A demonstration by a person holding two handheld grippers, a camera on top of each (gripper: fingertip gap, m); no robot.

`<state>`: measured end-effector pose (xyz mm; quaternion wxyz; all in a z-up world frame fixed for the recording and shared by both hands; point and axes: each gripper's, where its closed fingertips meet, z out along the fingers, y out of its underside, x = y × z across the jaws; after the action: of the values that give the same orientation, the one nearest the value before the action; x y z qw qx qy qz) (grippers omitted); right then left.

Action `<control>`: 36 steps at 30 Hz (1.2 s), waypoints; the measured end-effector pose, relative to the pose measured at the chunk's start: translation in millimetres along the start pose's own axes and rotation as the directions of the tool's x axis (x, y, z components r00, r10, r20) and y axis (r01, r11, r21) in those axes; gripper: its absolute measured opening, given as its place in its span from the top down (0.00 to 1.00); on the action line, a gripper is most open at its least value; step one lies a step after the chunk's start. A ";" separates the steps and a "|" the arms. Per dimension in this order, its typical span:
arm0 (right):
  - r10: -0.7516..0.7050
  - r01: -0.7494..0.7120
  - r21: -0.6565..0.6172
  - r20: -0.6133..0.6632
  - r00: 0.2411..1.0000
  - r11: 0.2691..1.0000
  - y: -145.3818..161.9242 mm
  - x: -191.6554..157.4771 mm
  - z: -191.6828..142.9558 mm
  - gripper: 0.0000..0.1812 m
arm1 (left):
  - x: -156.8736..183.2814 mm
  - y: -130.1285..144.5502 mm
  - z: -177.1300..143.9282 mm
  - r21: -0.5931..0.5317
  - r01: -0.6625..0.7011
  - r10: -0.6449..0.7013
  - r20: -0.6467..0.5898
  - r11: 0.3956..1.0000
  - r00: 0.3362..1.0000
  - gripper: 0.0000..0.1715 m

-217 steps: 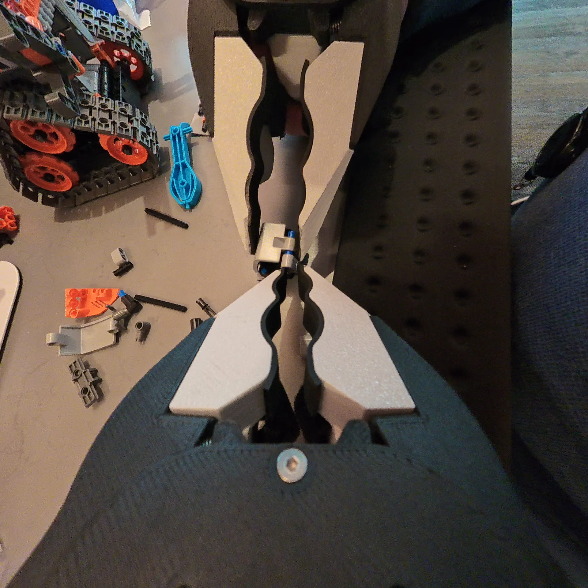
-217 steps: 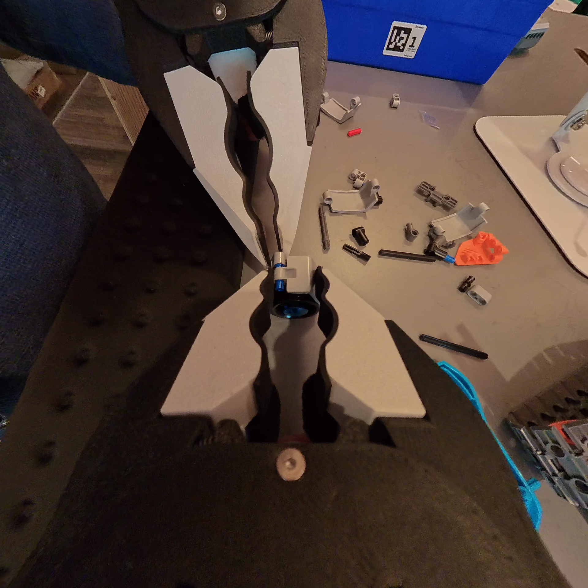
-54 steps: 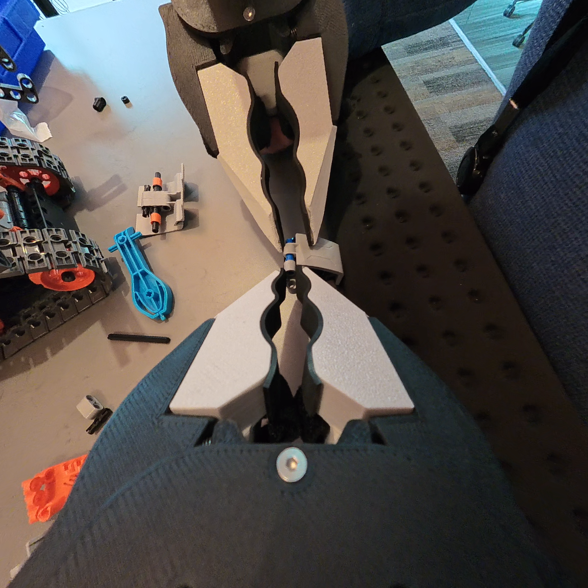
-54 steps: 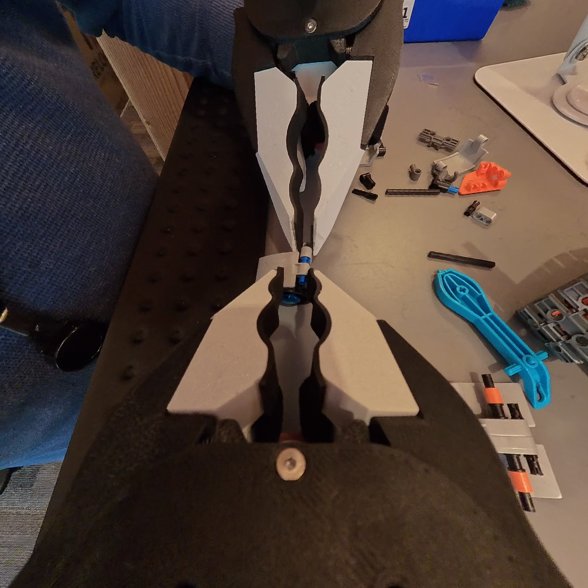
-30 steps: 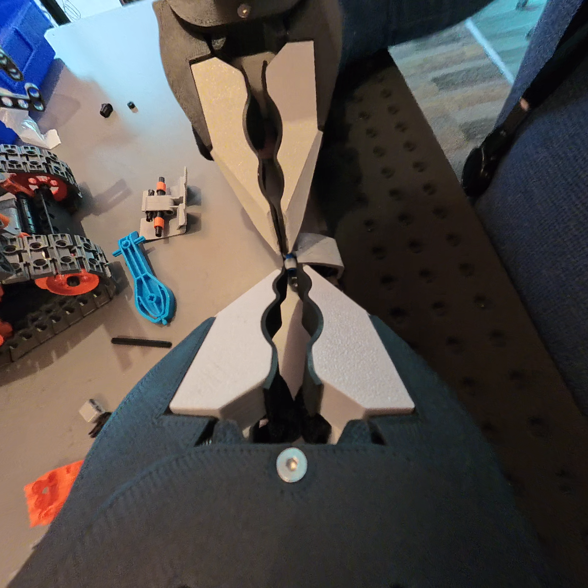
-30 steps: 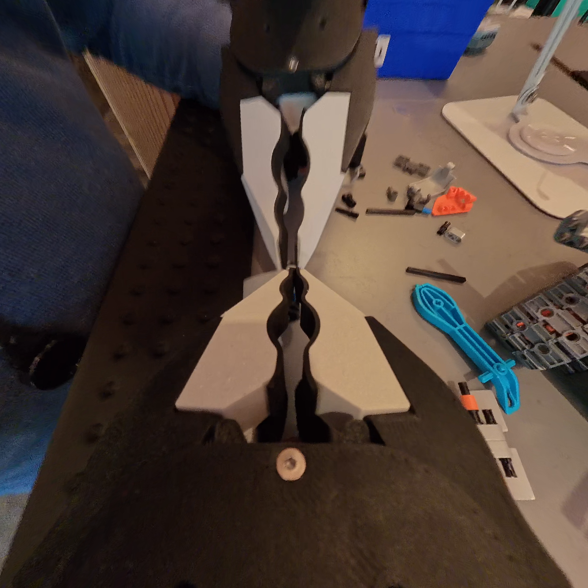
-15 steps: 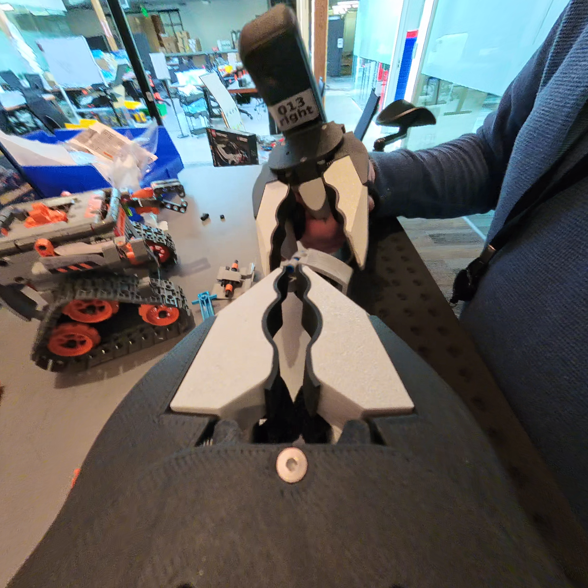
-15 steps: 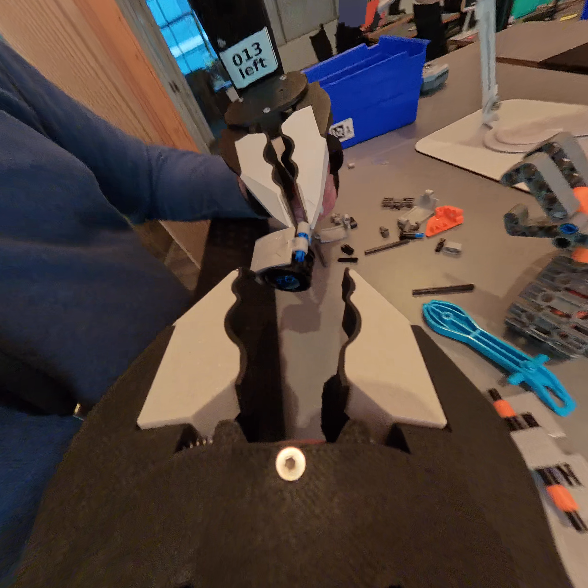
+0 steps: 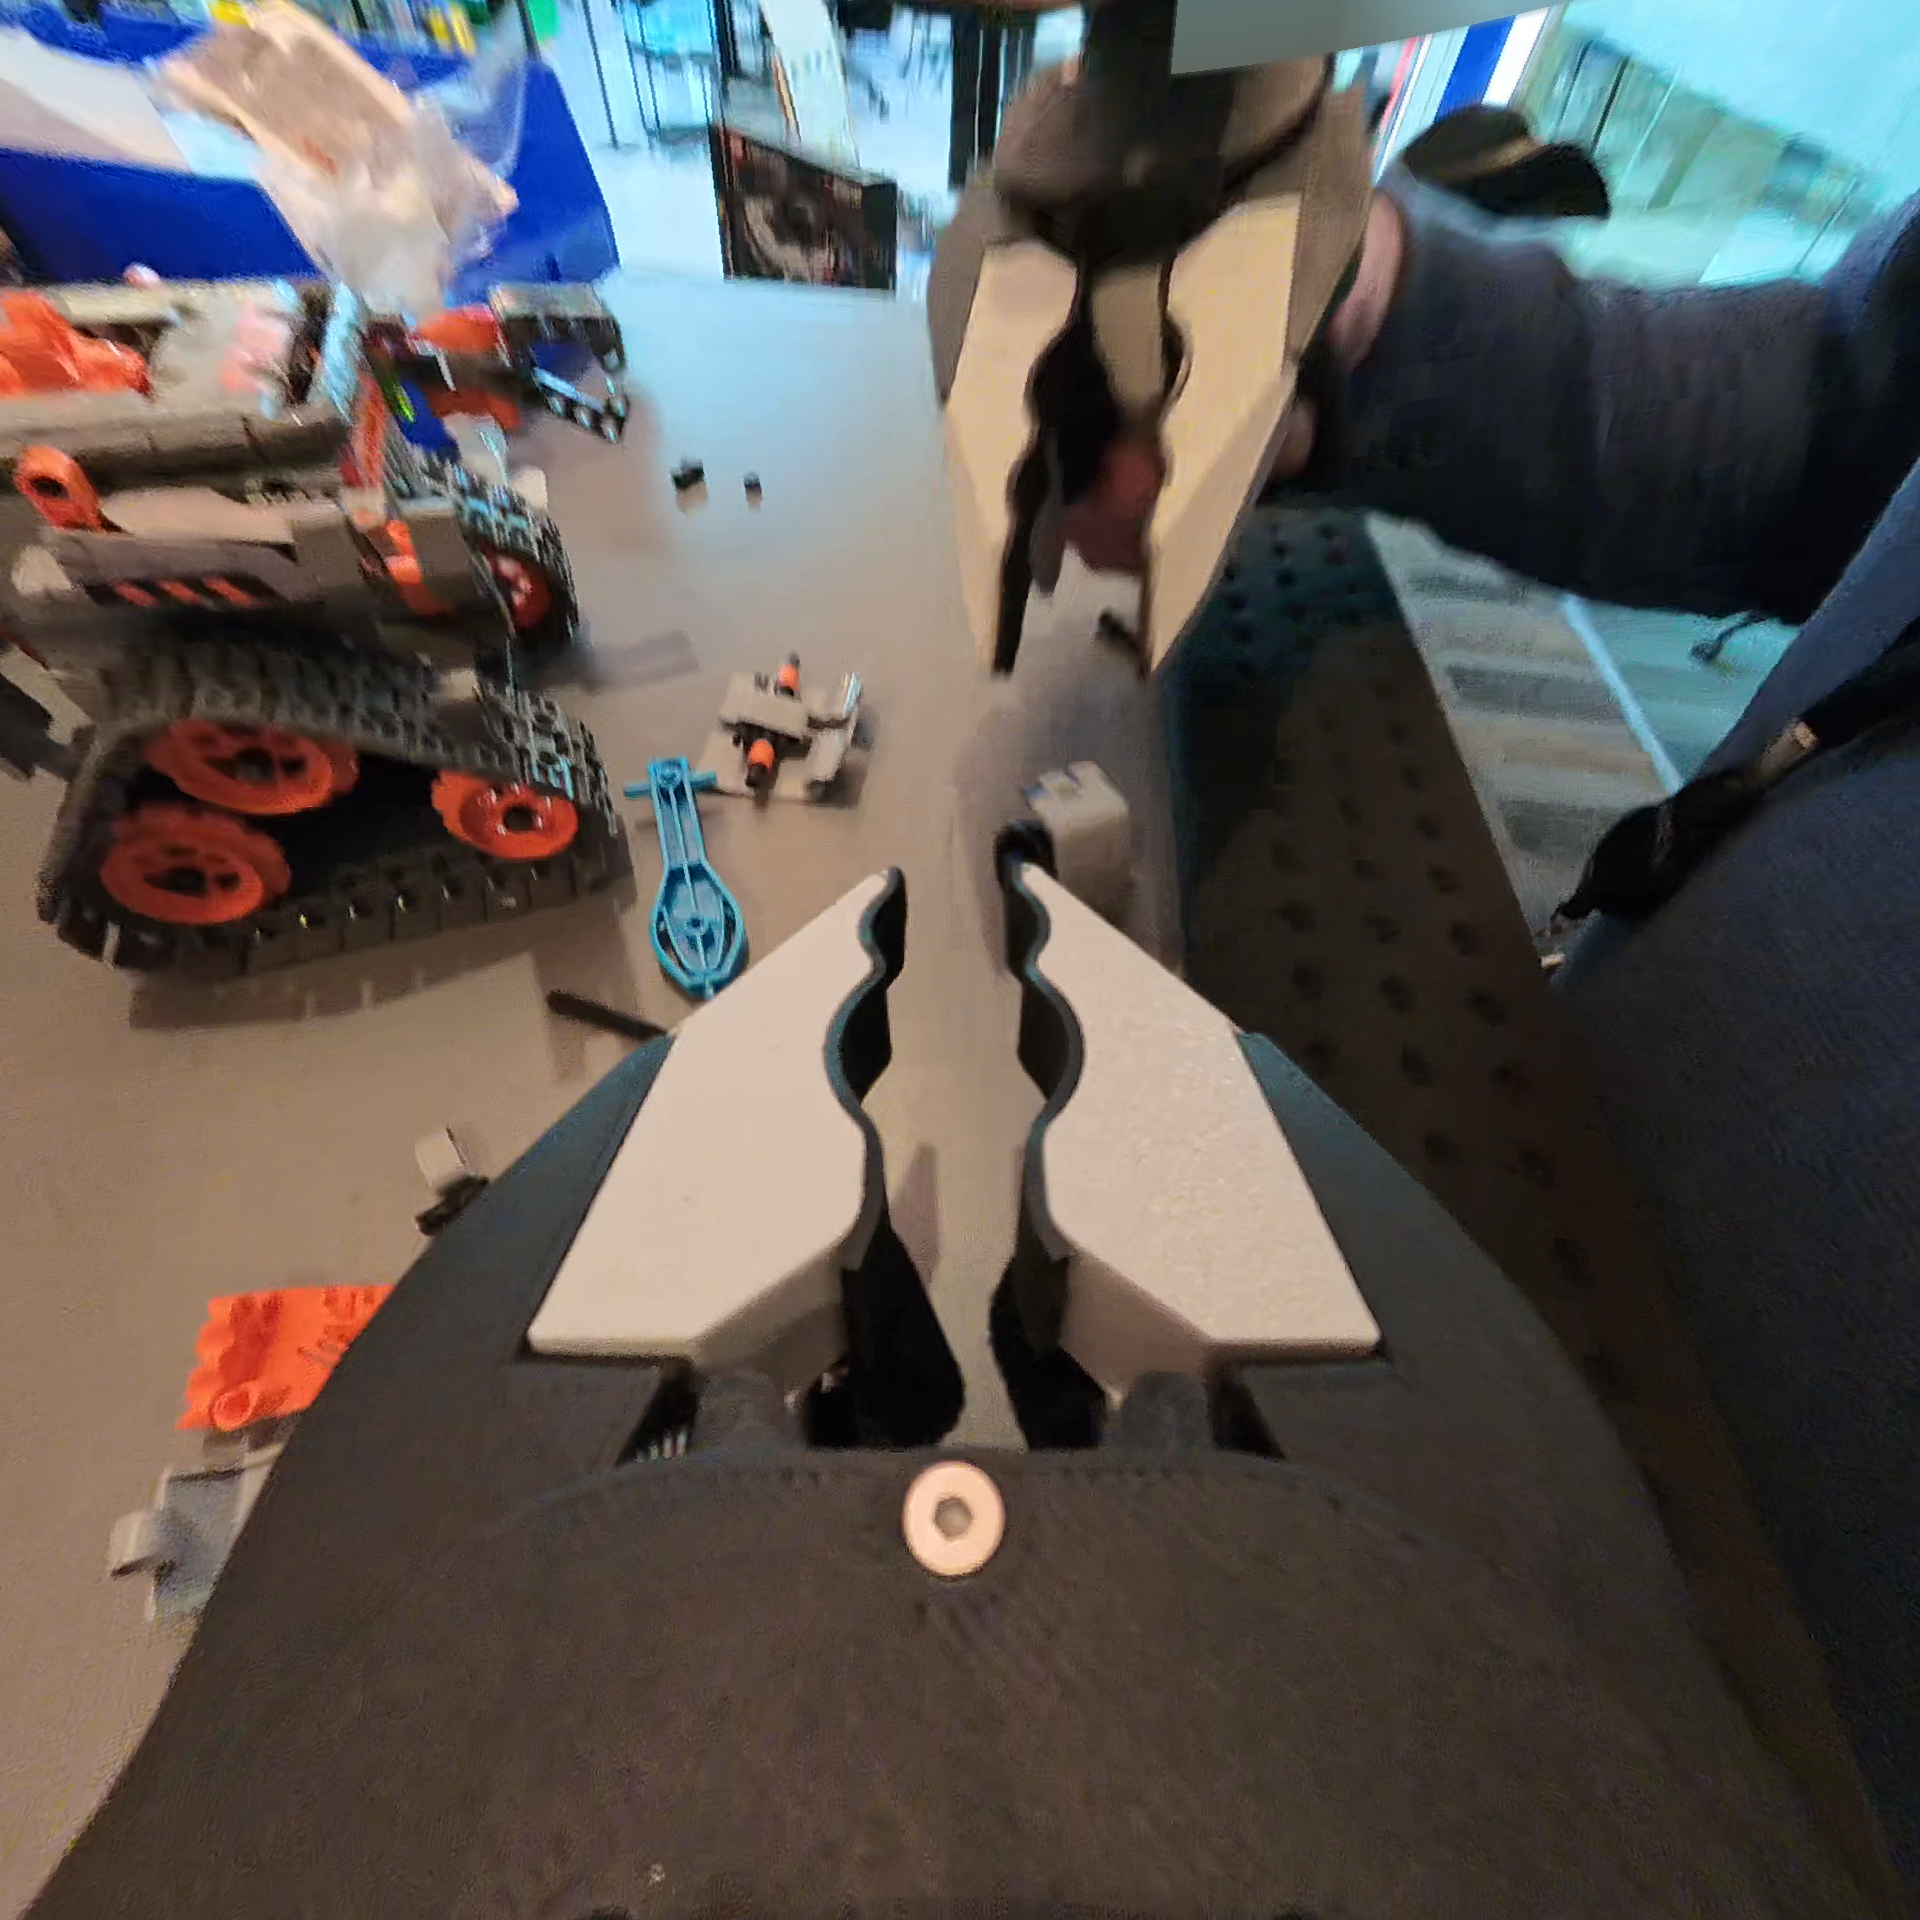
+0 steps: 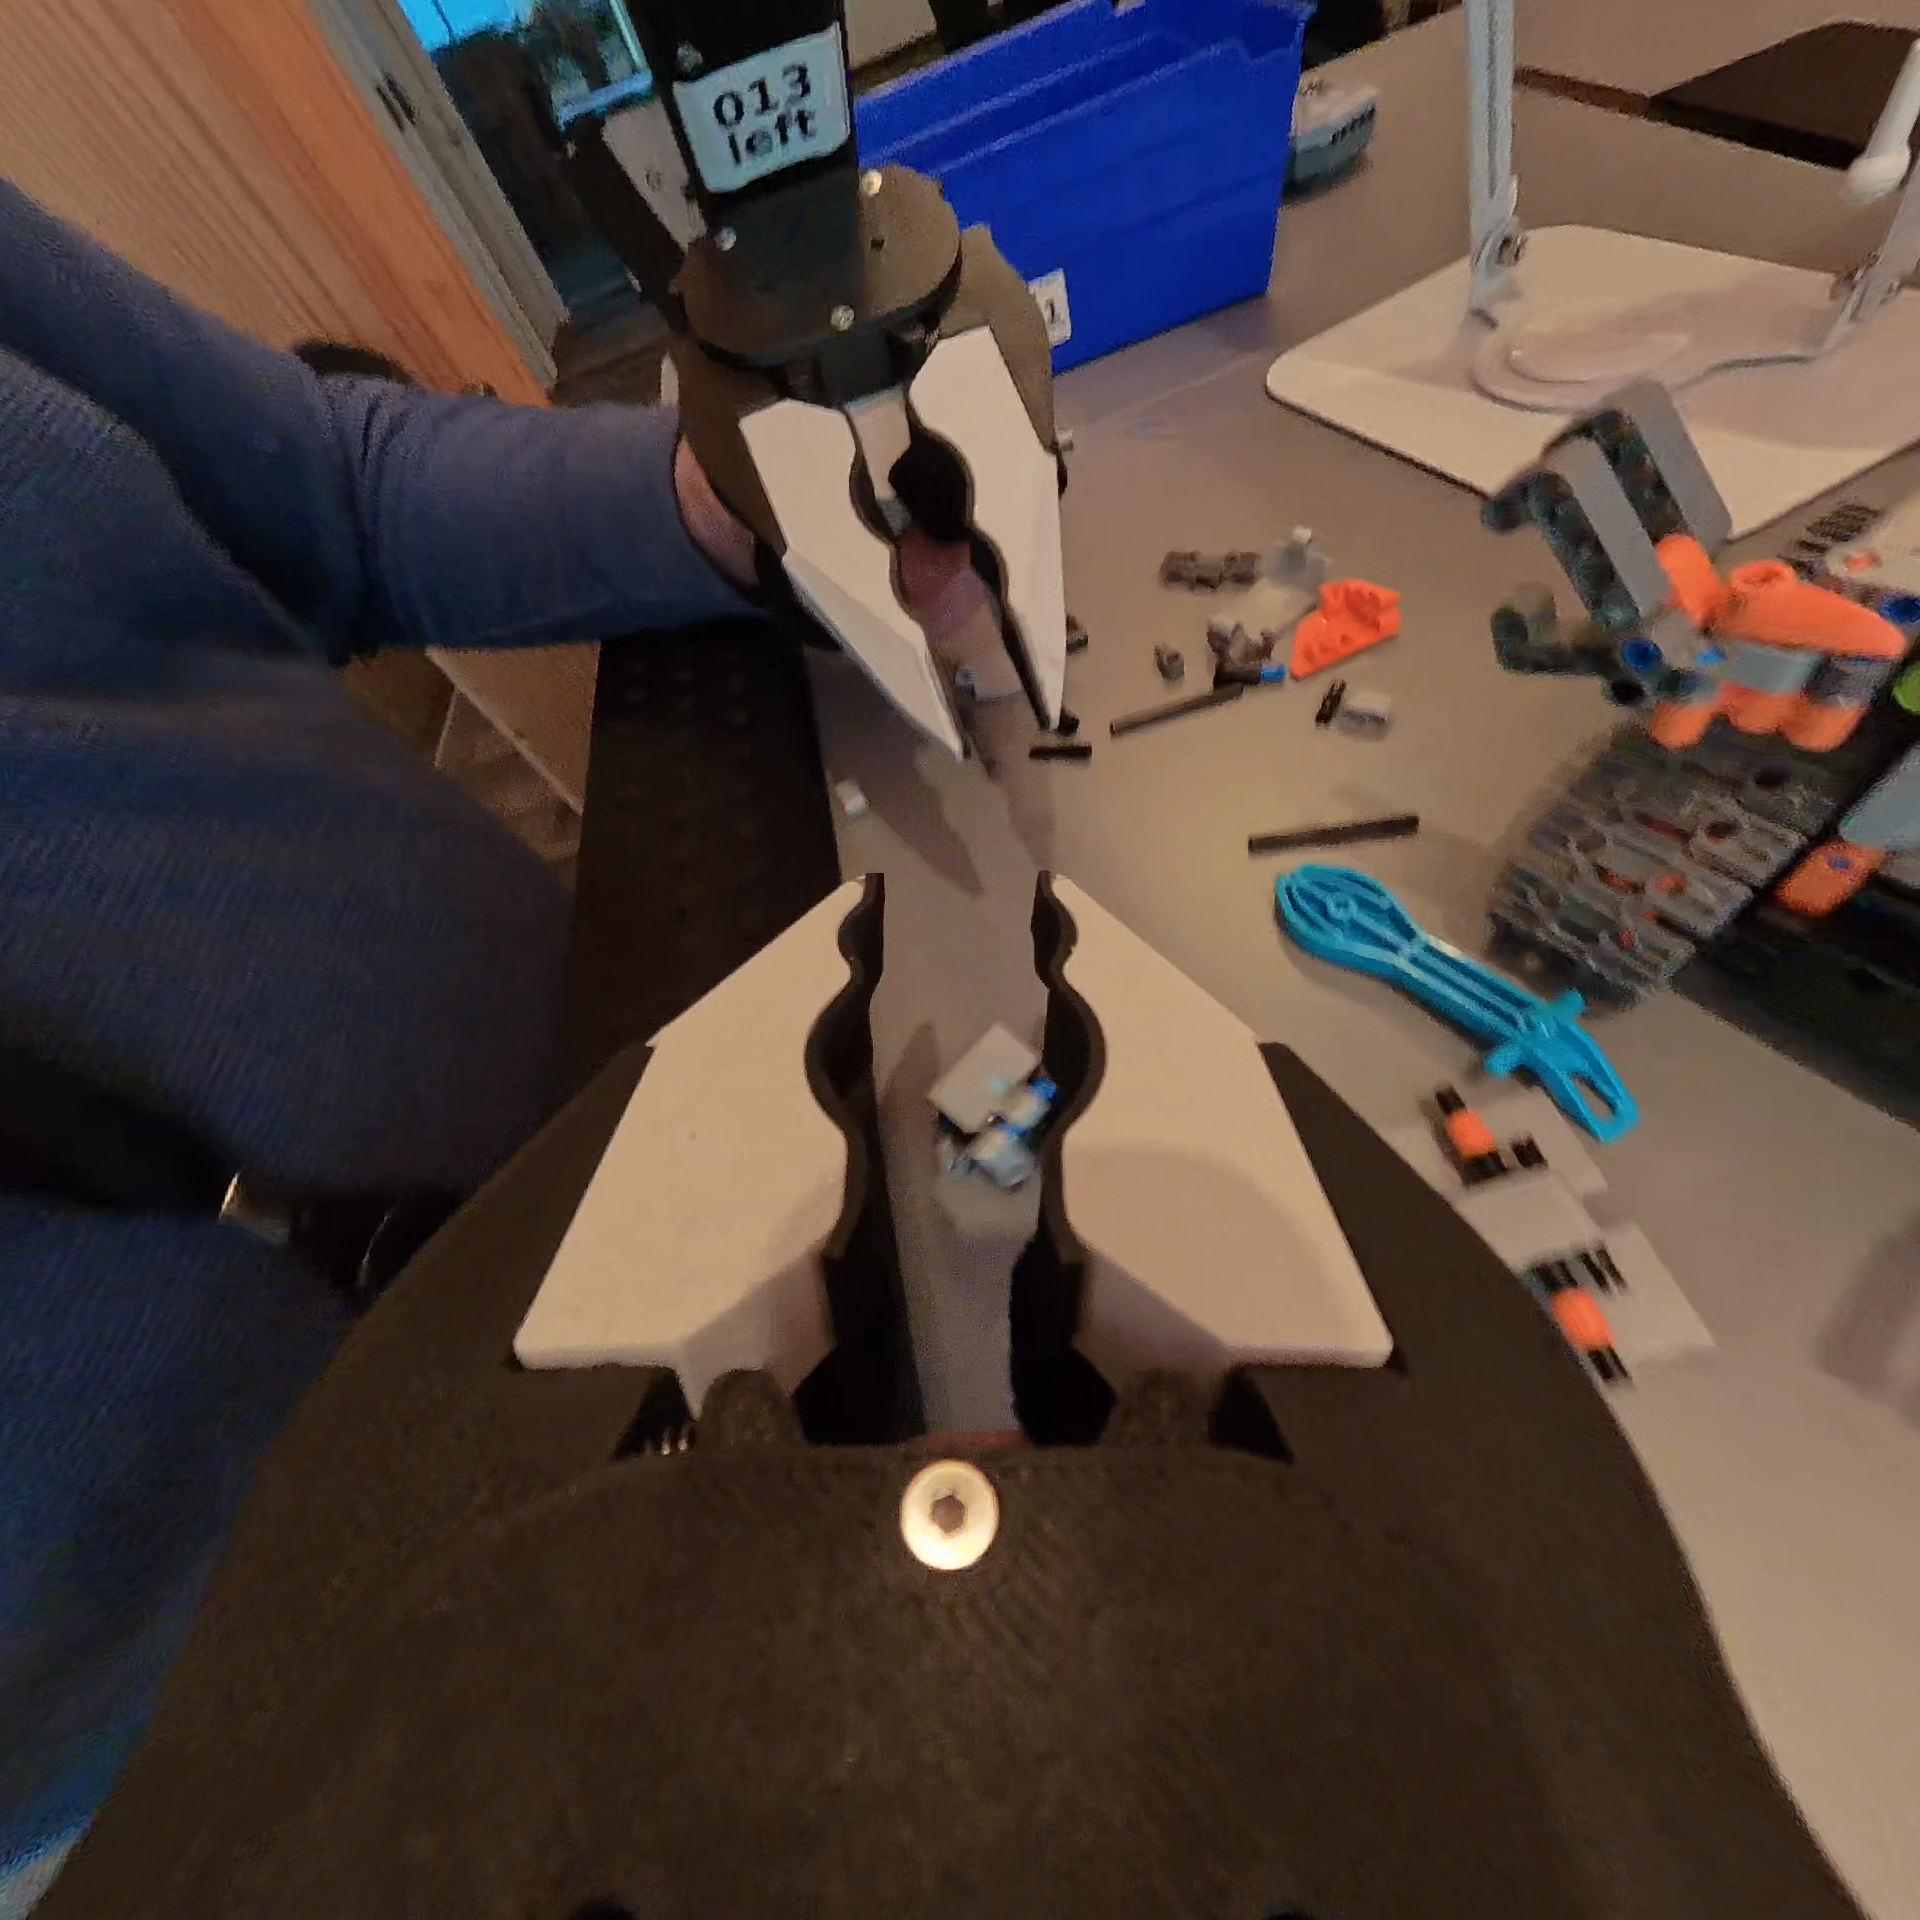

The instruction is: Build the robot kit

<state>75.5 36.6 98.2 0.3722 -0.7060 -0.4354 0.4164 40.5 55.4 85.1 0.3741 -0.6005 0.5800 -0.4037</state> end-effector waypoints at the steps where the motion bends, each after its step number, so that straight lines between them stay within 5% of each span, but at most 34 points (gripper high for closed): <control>1: -0.006 0.005 -0.027 -0.015 1.000 1.000 5.8 0.4 -10.2 0.83 | 2.5 4.5 2.0 -0.034 -0.016 0.016 0.001 0.999 1.000 0.90; 6: -0.010 -0.021 -0.188 -0.163 0.987 0.982 39.3 14.9 -30.6 0.69 | 16.4 22.6 27.1 -0.197 -0.013 0.002 -0.058 0.980 0.998 0.79; 12: -0.146 0.051 -0.332 -0.269 0.952 0.942 66.6 36.1 -10.9 0.60 | 12.0 31.0 53.9 -0.309 -0.069 0.053 -0.060 0.949 0.997 0.77; 15: -0.238 0.125 -0.415 -0.233 0.943 0.901 80.1 41.3 3.3 0.73 | 13.1 29.2 62.2 -0.311 -0.081 0.059 -0.080 0.947 0.995 0.76; 19: -0.224 0.140 -0.371 -0.194 0.955 0.918 76.0 40.9 7.0 0.75 | 7.9 27.9 60.5 -0.304 -0.089 0.076 -0.054 0.949 0.996 0.74; 22: -0.054 0.048 -0.110 -0.051 0.997 0.993 37.0 21.5 2.4 0.75 | 9.0 11.2 52.7 -0.223 -0.102 0.096 -0.040 0.969 0.995 0.69; 26: 0.102 -0.167 0.183 0.321 0.942 0.969 -17.1 -11.3 -18.5 0.75 | 16.4 -24.0 41.2 -0.109 -0.265 0.269 0.023 0.958 0.963 0.63; 31: 0.123 -0.268 0.208 0.527 0.841 0.941 -32.0 -25.5 -19.9 0.75 | 31.3 -58.7 34.3 -0.024 -0.422 0.422 0.078 0.906 0.903 0.64; 36: 0.085 -0.278 0.189 0.667 0.740 0.942 -41.7 -49.3 -17.4 0.75 | 44.1 -71.1 27.8 0.061 -0.408 0.406 0.047 0.911 0.913 0.77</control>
<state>65.0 2.5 154.8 0.2498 -0.4978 -0.4030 0.7262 94.1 14.2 141.7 0.4805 -0.4598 0.6716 -0.3267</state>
